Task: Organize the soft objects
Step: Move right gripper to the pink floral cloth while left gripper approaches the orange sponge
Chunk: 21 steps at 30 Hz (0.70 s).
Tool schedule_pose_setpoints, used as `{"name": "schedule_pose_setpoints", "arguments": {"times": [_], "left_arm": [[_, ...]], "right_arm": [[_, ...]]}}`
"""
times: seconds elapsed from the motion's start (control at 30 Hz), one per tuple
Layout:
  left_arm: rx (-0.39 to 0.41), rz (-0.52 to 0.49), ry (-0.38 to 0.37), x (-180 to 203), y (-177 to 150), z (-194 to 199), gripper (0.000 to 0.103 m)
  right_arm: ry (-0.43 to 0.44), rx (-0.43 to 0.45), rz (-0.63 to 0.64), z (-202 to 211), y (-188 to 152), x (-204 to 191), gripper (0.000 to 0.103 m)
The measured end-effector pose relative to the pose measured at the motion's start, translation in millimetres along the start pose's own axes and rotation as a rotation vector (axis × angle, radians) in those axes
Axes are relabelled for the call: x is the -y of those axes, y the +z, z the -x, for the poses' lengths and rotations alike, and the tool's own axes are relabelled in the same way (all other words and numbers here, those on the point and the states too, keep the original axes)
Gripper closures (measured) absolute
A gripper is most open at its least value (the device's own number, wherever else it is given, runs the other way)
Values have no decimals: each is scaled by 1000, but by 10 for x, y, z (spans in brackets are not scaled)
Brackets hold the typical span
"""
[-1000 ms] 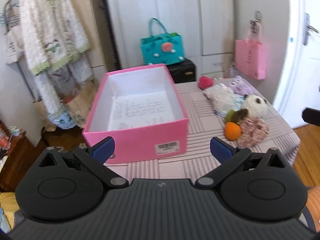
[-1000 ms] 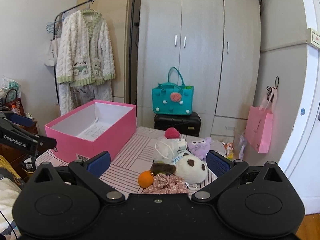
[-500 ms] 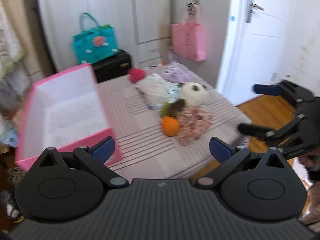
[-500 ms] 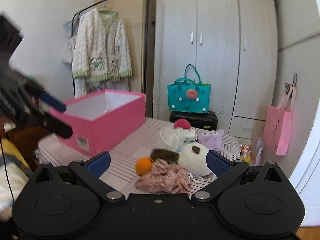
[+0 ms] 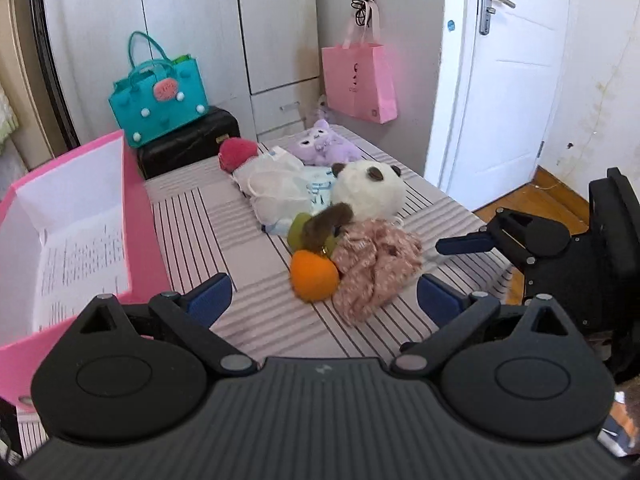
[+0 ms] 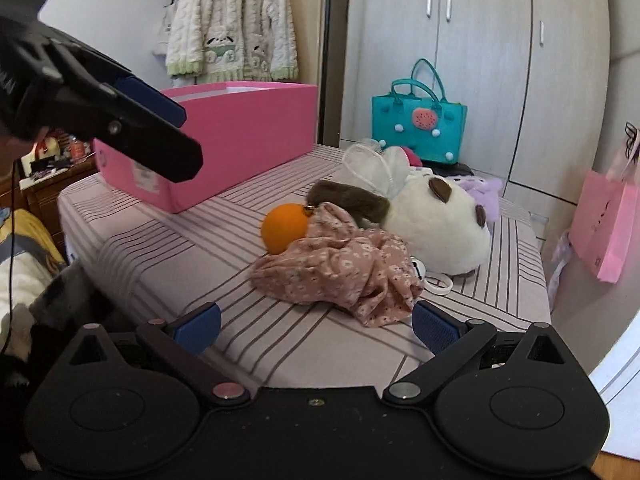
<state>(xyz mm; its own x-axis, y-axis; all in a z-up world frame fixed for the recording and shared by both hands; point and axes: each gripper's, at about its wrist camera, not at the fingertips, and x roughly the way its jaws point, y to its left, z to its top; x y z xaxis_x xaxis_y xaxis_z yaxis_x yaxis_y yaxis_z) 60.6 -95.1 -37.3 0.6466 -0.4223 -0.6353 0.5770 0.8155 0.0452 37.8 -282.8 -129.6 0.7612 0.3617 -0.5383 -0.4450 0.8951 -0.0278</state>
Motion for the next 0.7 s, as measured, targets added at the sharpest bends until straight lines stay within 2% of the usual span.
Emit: {"name": "schedule_pose_setpoints", "arguments": {"times": [0.07, 0.17, 0.3, 0.4, 0.47, 0.5, 0.57, 0.63, 0.7], "left_arm": [[-2, -5, 11, 13, 27, -104, 4], [-61, 34, -27, -42, 67, -299, 13], [-111, 73, -42, -97, 36, -496, 19], [-135, 101, -54, -127, 30, -600, 21], [-144, 115, -65, -149, 38, -658, 21], [-144, 117, -68, -155, 36, -675, 23], [-135, 109, -77, -148, 32, -690, 25], [-128, 101, -88, -136, 29, -707, 27], [-127, 107, -101, -146, 21, -743, 28]], "right_arm": [[-27, -1, -4, -91, -4, 20, 0], [-50, -16, -14, -235, 27, 72, 0], [-37, 6, -35, -317, 67, 115, 1], [-40, 30, -25, -349, 71, 138, 8], [-39, 45, -18, -329, 73, 156, 28], [-31, 49, -21, -313, 72, 169, 33], [-30, 45, -46, -287, 61, 213, 57], [-38, 33, -97, -247, 43, 288, 71], [-43, 30, -139, -192, 25, 357, 76]]}}
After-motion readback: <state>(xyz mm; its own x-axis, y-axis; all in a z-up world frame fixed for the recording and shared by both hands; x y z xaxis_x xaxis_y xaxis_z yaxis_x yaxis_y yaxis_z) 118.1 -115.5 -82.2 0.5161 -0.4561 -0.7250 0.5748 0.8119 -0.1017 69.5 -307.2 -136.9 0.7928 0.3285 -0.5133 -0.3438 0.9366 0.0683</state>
